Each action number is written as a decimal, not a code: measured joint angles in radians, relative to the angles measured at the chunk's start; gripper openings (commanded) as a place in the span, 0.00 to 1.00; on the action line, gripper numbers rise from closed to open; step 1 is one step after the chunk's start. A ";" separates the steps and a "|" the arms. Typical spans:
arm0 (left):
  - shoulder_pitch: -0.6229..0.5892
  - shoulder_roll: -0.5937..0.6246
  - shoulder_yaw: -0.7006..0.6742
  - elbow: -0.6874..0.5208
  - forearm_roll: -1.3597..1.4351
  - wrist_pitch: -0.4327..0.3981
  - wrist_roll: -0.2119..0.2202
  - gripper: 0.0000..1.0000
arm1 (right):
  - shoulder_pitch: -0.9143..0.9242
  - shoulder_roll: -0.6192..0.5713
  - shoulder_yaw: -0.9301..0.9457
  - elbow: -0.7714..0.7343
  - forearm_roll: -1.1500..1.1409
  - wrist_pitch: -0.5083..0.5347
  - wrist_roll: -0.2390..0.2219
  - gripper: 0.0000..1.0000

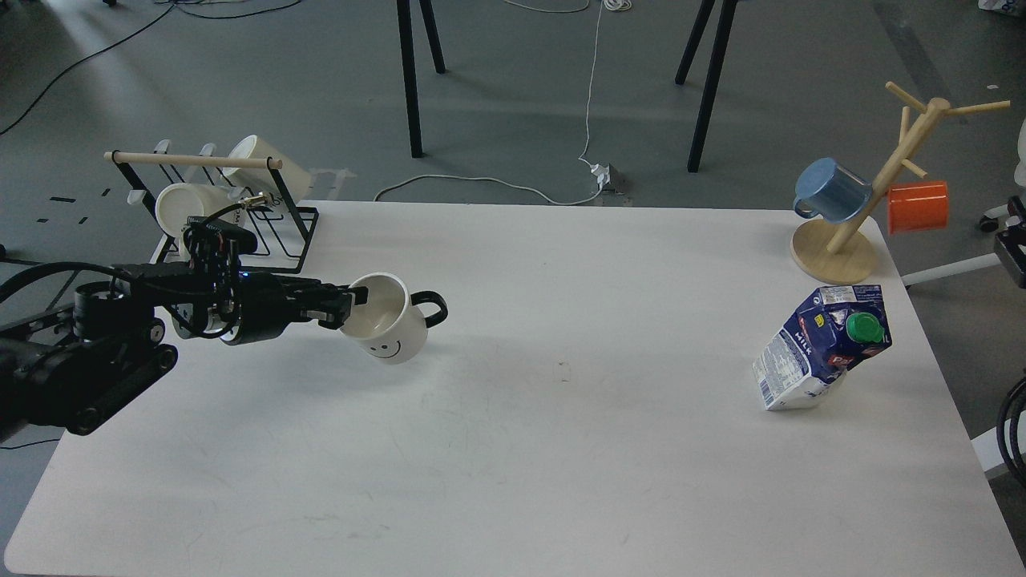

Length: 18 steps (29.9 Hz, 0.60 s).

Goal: Place cup and milk with both arms
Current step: 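Carry the mug with the left gripper toward the table center and lower it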

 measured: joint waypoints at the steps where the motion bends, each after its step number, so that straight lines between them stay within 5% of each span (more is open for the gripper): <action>1: -0.005 -0.022 0.006 0.007 0.000 0.000 0.000 0.00 | 0.001 0.000 0.000 0.000 0.000 0.000 0.000 0.99; 18: -0.015 -0.152 0.065 0.021 0.007 -0.004 0.000 0.00 | 0.000 -0.003 -0.003 0.000 0.000 0.000 -0.002 0.98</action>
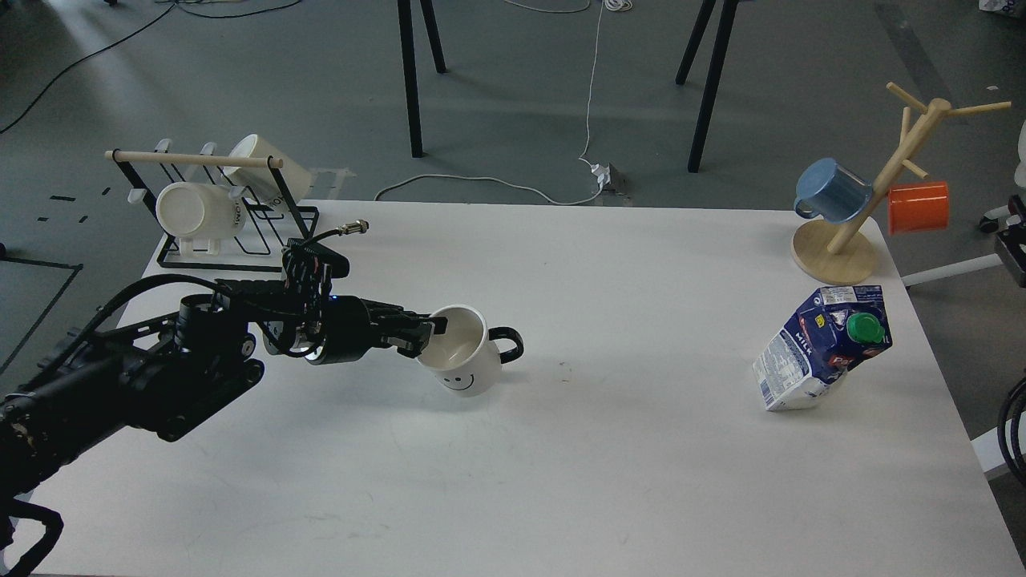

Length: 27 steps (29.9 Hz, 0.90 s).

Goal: Place cup and milk with both arms
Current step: 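Carry the mug with the left gripper toward the table center and lower it, then release the mug and withdraw the left gripper toward the dish rack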

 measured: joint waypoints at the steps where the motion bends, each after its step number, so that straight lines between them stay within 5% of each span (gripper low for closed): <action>1: 0.002 -0.002 0.001 0.001 0.000 0.000 0.000 0.00 | 0.000 0.000 0.000 0.000 0.000 0.000 0.000 0.99; 14: 0.000 -0.034 0.069 0.003 -0.007 0.005 0.000 0.03 | -0.005 0.000 -0.005 0.000 -0.001 0.000 0.000 0.99; 27: 0.000 -0.043 0.061 0.012 -0.009 0.002 0.000 0.20 | -0.012 0.001 -0.005 0.000 -0.001 0.000 0.000 0.99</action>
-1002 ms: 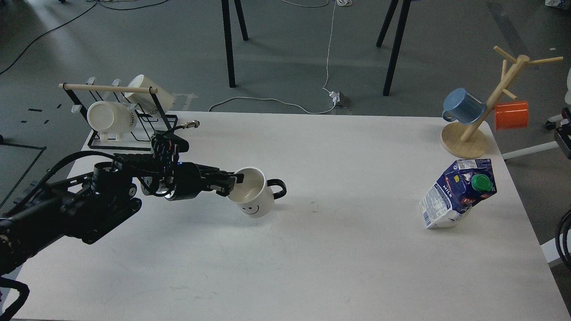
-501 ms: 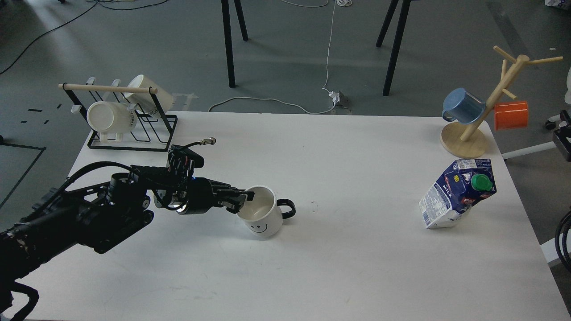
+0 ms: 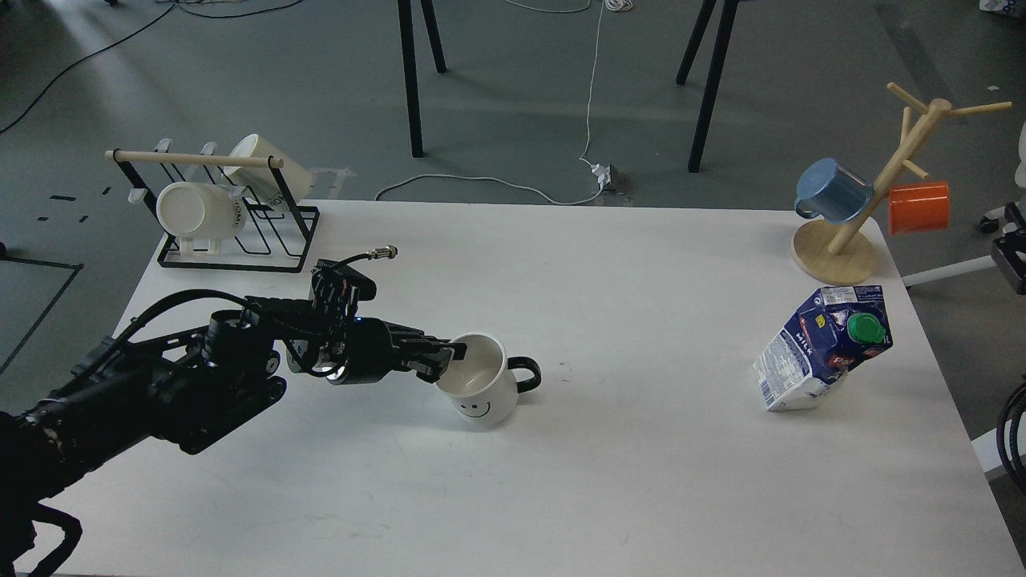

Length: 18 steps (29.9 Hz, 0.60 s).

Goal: Place cup and milk with both arms
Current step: 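Release the mug and withdraw the left gripper toward the dish rack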

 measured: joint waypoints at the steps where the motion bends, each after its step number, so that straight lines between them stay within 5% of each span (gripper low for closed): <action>1: 0.000 0.001 -0.002 -0.001 0.000 0.000 0.000 0.21 | -0.001 0.000 0.000 0.000 0.000 0.000 0.000 0.98; 8: 0.005 0.001 -0.036 -0.033 -0.049 -0.001 0.000 0.38 | -0.002 0.000 -0.001 -0.001 0.000 0.000 0.000 0.99; 13: 0.005 0.006 -0.053 -0.054 -0.124 -0.001 0.000 0.85 | -0.002 0.000 -0.001 -0.001 0.000 0.000 0.000 0.99; 18: 0.003 0.035 -0.103 -0.055 -0.301 -0.023 0.000 0.88 | -0.002 0.001 -0.001 0.000 0.001 0.000 0.000 0.99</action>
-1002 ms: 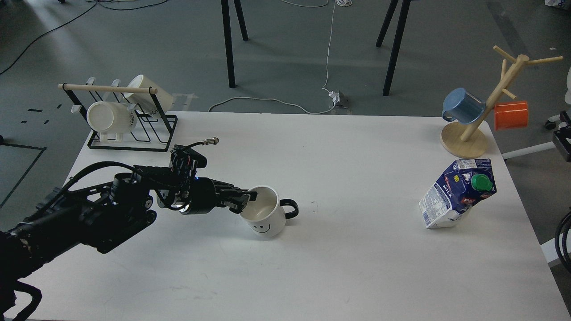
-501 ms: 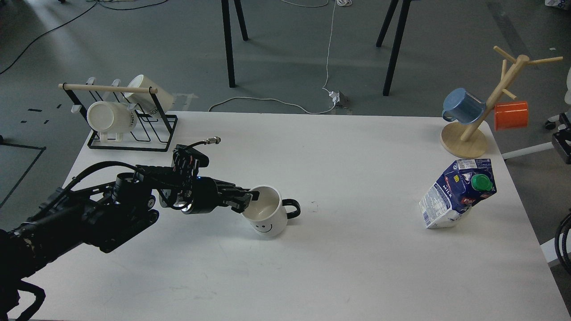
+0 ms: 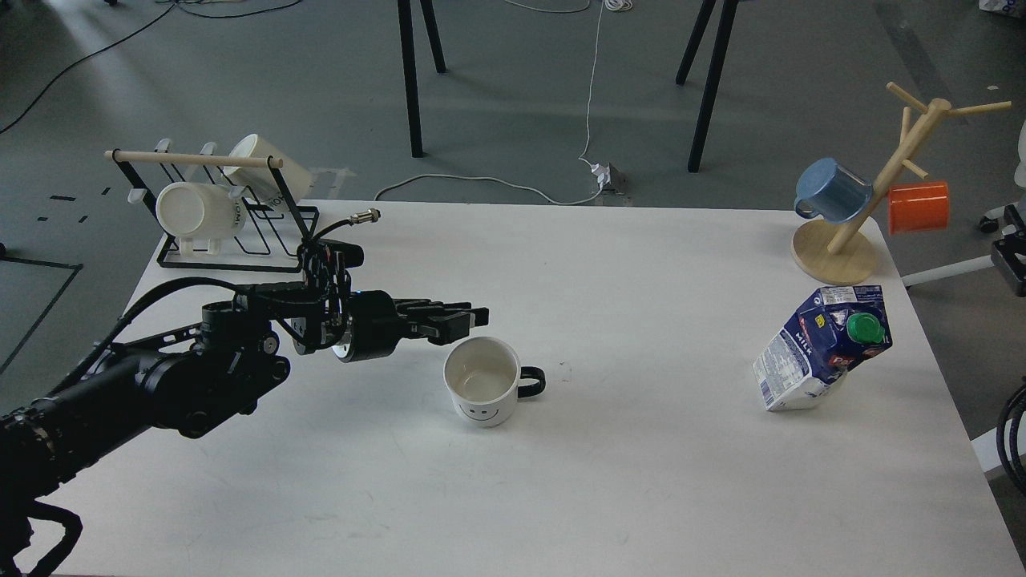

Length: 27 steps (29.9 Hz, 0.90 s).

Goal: Place cup and milk with both arms
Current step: 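Release the mug and withdraw the left gripper toward the dish rack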

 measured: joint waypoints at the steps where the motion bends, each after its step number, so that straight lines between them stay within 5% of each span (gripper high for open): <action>1: 0.000 0.015 -0.007 0.001 -0.052 -0.008 0.000 0.88 | 0.000 0.000 0.000 0.001 0.000 0.000 0.000 0.99; 13: 0.108 0.301 -0.312 -0.022 -0.697 -0.202 0.000 0.90 | 0.013 -0.013 -0.006 0.022 -0.102 0.000 -0.009 0.99; 27: 0.246 0.373 -0.362 -0.011 -1.083 -0.211 0.000 0.93 | -0.081 -0.048 0.028 0.111 0.010 0.000 -0.027 0.99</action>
